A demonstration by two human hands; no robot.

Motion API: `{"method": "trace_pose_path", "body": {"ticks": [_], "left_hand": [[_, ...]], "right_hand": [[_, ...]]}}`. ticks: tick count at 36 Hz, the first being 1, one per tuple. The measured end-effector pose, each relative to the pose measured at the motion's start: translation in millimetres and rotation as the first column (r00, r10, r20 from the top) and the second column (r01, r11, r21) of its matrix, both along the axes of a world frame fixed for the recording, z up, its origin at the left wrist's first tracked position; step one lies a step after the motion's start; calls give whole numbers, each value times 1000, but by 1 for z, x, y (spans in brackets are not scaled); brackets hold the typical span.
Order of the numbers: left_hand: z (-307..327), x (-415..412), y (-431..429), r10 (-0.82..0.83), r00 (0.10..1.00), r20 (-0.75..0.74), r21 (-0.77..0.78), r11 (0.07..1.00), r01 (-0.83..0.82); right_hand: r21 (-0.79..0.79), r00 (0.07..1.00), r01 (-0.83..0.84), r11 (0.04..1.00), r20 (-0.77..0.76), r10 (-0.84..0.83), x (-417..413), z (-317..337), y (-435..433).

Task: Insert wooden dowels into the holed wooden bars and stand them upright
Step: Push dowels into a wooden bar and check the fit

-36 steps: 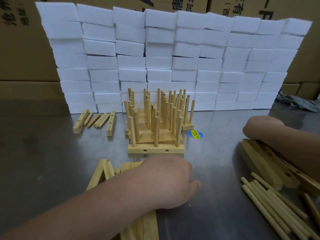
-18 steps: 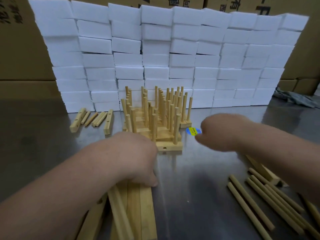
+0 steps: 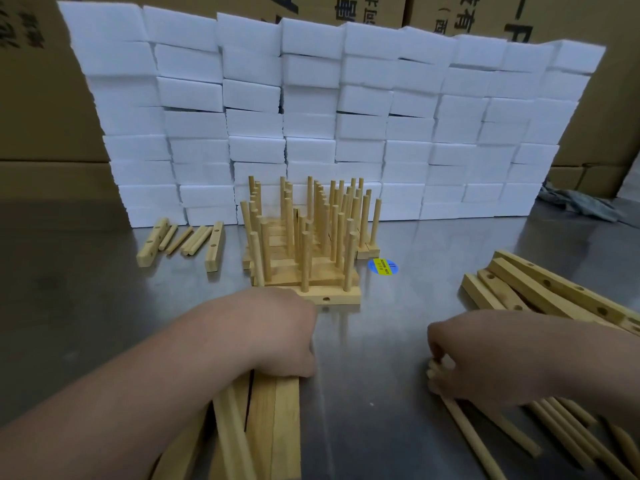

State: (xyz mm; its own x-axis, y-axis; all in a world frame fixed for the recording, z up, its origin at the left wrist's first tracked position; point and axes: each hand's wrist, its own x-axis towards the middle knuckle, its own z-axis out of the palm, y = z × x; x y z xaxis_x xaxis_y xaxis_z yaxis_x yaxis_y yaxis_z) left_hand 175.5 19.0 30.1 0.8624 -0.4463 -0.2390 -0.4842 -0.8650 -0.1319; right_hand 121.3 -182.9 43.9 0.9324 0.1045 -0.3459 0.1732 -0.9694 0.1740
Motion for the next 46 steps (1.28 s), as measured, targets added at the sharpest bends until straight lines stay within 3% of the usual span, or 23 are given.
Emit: {"method": "trace_pose_path", "body": {"ticks": [11, 14, 16, 18, 21, 24, 26, 31, 36, 40, 46], "left_hand": [[-1, -2, -5, 12, 999, 48, -166, 986, -4], [4, -1, -5, 35, 998, 54, -304, 953, -17], [10, 1, -5, 70, 996, 63, -440, 897, -35], [16, 0, -5, 91, 995, 40, -567, 822, -52], [23, -4, -7, 63, 997, -39, -694, 716, -72], [26, -6, -9, -18, 988, -155, -844, 522, -122], [28, -8, -10, -80, 960, -267, -907, 358, -222], [32, -7, -9, -197, 898, -394, -918, 127, -375], [36, -10, -11, -238, 880, -410, -891, -102, -443], [35, -8, -10, -187, 903, -386, -893, -168, -417], [33, -6, -15, -212, 865, -455, -828, -258, -498]], "right_hand": [[56, 992, -76, 996, 104, 70, 9, -14, 20], [132, 966, -98, 986, 250, 62, 14, -7, 30], [278, 913, -114, 954, 407, -10, 17, 5, 34], [528, 836, -156, 835, 520, -173, 19, 21, 37], [857, 750, -320, 404, 490, -445, 19, 44, 39], [906, 778, -423, 17, 372, -506, 15, 52, 39], [900, 803, -423, -107, 317, -504, 11, 51, 37], [904, 795, -416, -101, 308, -523, 7, 50, 26], [911, 809, -410, -47, 340, -479, 3, 50, 28], [921, 815, -390, 4, 348, -463, 1, 48, 34], [905, 781, -388, 176, 424, -458, -1, 44, 38]]}}
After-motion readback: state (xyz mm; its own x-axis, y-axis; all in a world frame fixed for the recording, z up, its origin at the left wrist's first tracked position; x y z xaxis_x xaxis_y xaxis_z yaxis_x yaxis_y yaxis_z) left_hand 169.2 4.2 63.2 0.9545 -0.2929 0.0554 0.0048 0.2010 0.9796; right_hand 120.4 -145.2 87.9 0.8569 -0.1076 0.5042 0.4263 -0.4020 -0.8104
